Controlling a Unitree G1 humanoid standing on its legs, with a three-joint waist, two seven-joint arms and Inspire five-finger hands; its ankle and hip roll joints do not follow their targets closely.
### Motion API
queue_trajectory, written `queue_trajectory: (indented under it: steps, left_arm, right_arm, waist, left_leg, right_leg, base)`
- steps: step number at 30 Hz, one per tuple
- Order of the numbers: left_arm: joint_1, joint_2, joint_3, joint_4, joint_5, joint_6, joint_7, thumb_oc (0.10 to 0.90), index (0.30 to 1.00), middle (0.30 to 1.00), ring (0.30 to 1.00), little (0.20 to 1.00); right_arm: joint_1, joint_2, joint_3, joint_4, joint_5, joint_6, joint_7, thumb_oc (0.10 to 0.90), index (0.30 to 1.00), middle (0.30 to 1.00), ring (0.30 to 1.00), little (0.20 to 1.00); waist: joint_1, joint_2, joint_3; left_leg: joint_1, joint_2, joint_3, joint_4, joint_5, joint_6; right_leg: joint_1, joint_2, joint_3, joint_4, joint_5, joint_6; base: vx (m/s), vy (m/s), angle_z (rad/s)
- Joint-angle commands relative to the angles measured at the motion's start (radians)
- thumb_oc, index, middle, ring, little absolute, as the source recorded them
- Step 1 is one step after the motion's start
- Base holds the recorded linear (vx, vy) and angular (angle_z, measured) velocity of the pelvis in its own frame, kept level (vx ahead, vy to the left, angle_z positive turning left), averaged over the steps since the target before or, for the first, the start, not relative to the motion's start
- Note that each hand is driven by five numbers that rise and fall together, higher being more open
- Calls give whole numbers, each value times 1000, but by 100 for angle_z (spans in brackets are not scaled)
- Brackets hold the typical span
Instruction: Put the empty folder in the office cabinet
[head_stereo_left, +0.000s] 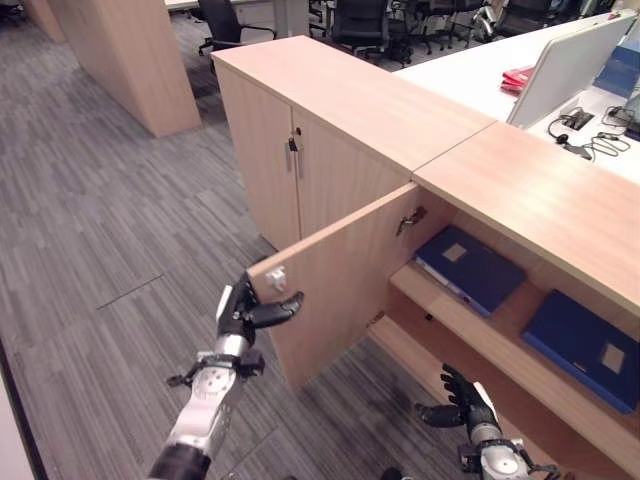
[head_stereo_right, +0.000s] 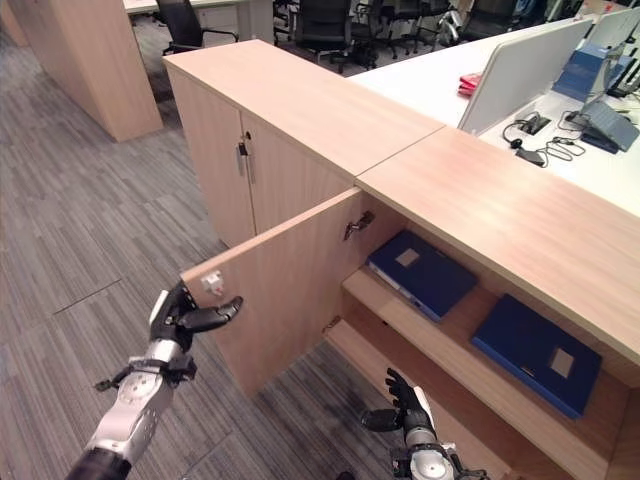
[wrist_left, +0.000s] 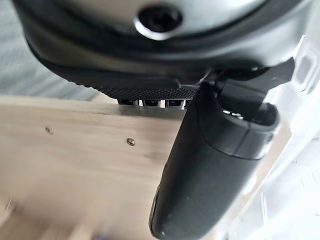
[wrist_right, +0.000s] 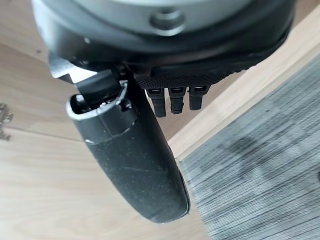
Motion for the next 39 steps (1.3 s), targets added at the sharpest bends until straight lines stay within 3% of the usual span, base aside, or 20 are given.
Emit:
queue_trajectory:
  steps: [1,6,11,12,14,15,16,17,19,21,26,27,28,30,31,32,34,35,36,39]
  left_arm:
    - [-140,-74,-115,-196,-52,-49,-167,800,900,900,900,900]
    - [-199,-65,-211,-348,-67,-30,-199,800,900,900,900,900]
    - [-216,-38,-231,-423,-112,-23,-204,800,900,900,900,900]
    - [-224,-31,-239,-446,-112,-22,-209,800,900,900,900,900]
    - [-240,-16,-235,-483,-120,-22,-199,800,900,900,900,900]
    - [-241,-15,-234,-485,-120,-21,-197,800,900,900,900,900]
    - [-259,-13,-245,-489,-114,-13,-190,800,900,900,900,900]
    - [-264,-11,-247,-493,-108,-12,-189,800,900,900,900,900]
    - [-264,-32,-259,-476,-92,-11,-184,800,900,900,900,900]
    - [-240,-62,-248,-455,-98,-20,-175,800,900,900,900,900]
    - [-187,-76,-172,-420,-86,-43,-149,800,900,900,900,900]
    - [-166,-68,-108,-402,-58,-63,-117,800,900,900,900,900]
    - [-157,-66,-81,-381,-42,-76,-99,800,900,900,900,900]
    - [-157,-62,-48,-352,-15,-89,-70,800,900,900,900,900]
    - [-156,-70,41,-245,68,-120,22,800,900,900,900,900]
    - [-158,-73,40,-240,70,-123,24,800,900,900,900,900]
    - [-171,-70,97,-136,109,-137,82,800,900,900,900,900]
    - [-191,-59,120,-75,126,-148,110,800,900,900,900,900]
    - [-251,-14,165,68,151,-150,172,800,900,900,900,900]
    - [-324,19,202,184,132,-140,206,800,900,900,900,900]
  right_arm:
    - [-45,-14,-41,-37,-22,-53,-25,800,900,900,900,900]
    - [-71,-12,-34,-34,-16,-63,-40,800,900,900,900,900]
    - [-137,-25,-3,-25,-23,-63,-48,800,900,900,900,900]
    - [-155,-21,7,-18,-22,-61,-48,800,900,900,900,900]
    - [-205,-7,41,-5,-16,-59,-49,800,900,900,900,900]
    - [-209,-7,42,-2,-16,-60,-49,800,900,900,900,900]
    - [-232,-1,67,8,-16,-59,-43,800,900,900,900,900]
    - [-229,-3,72,5,-18,-60,-39,800,900,900,900,900]
    - [-213,-17,85,3,-19,-62,-28,800,900,900,900,900]
    - [-210,-46,99,1,-24,-61,-19,800,900,900,900,900]
    - [-214,-109,121,-29,-46,-67,9,800,900,900,900,900]
    - [-213,-134,128,-49,-57,-70,13,800,900,900,900,900]
    - [-210,-147,132,-57,-60,-69,15,800,900,900,900,900]
    - [-202,-155,127,-66,-59,-69,20,800,900,900,900,900]
    - [-161,-183,100,-98,-54,-67,31,800,900,900,900,900]
    - [-159,-186,100,-100,-53,-66,32,800,900,900,900,900]
    - [-133,-192,89,-103,-44,-67,42,800,900,900,900,900]
    - [-126,-198,81,-101,-41,-67,45,800,900,900,900,900]
    - [-121,-204,69,-85,-30,-66,44,800,900,900,900,900]
    - [-107,-205,58,-92,-19,-60,48,800,900,900,900,900]
  waist:
    - [-25,30,-21]
    - [-38,36,-3]
    - [-24,55,21]
    - [-20,61,24]
    - [2,84,21]
    - [-1,82,24]
    - [0,80,15]
    - [-6,77,11]
    - [-11,78,-6]
    - [-41,110,-10]
    - [-91,132,13]
    - [-86,129,29]
    - [-77,133,40]
    - [-75,132,44]
    - [-76,130,34]
    - [-77,130,31]
    - [-75,130,19]
    - [-67,125,19]
    - [-63,128,18]
    - [-72,132,17]
  left_leg:
    - [74,47,-117,3,-165,-37]
    - [71,33,-120,4,-172,-24]
    - [60,43,-59,7,-167,-18]
    - [58,48,-45,10,-163,-20]
    - [56,65,49,24,-166,-6]
    - [57,65,47,27,-168,-6]
    - [45,71,102,56,-174,-2]
    - [41,72,118,63,-172,-2]
    - [13,108,157,115,-148,-17]
    - [14,152,200,151,-122,-50]
    - [13,267,287,332,-119,-107]
    - [2,337,273,493,-85,-157]
    - [-19,377,234,571,-36,-198]
    - [-33,382,192,567,-9,-216]
    - [-71,326,31,421,-57,-192]
    - [-69,319,33,412,-55,-189]
    - [-85,279,-98,290,-74,-181]
    - [-107,254,-154,248,-43,-172]
    - [-126,232,-258,184,-10,-188]
    - [-125,236,-255,160,2,-192]
  right_leg:
    - [13,-119,-64,106,-55,112]
    - [-23,-154,-64,150,-30,126]
    - [-50,-211,-130,219,1,138]
    - [-54,-229,-155,243,10,139]
    - [-31,-309,-317,334,14,127]
    - [-28,-312,-321,339,11,128]
    - [15,-333,-421,347,16,120]
    - [22,-326,-427,335,7,117]
    - [32,-264,-375,227,-47,89]
    - [26,-209,-323,151,-80,57]
    - [20,-126,-215,77,-148,16]
    - [19,-80,-150,61,-194,-5]
    - [28,-48,-120,45,-212,-15]
    - [28,-34,-97,28,-212,-20]
    - [10,-38,-16,-5,-195,4]
    - [8,-42,-16,-4,-193,6]
    - [-1,-42,57,-7,-190,30]
    - [-11,-44,78,0,-175,32]
    - [-4,-30,158,5,-177,46]
    - [-7,-28,194,16,-176,50]
  base:
    - [-12,18,22]
    - [-42,30,7]
    - [-99,9,-33]
    - [-91,17,-37]
    - [-123,14,-52]
    - [-141,-70,-76]
    - [-116,-85,-79]
    - [-173,-205,-88]
    - [-96,-302,-96]
    - [-45,-292,-103]
    - [31,-261,-95]
    - [176,-368,-135]
    - [177,-292,-202]
    - [88,-7,-226]
    - [82,118,-151]
    - [140,197,-106]
    - [172,148,-115]
    - [299,207,-114]
    - [197,154,-70]
    - [185,112,-50]
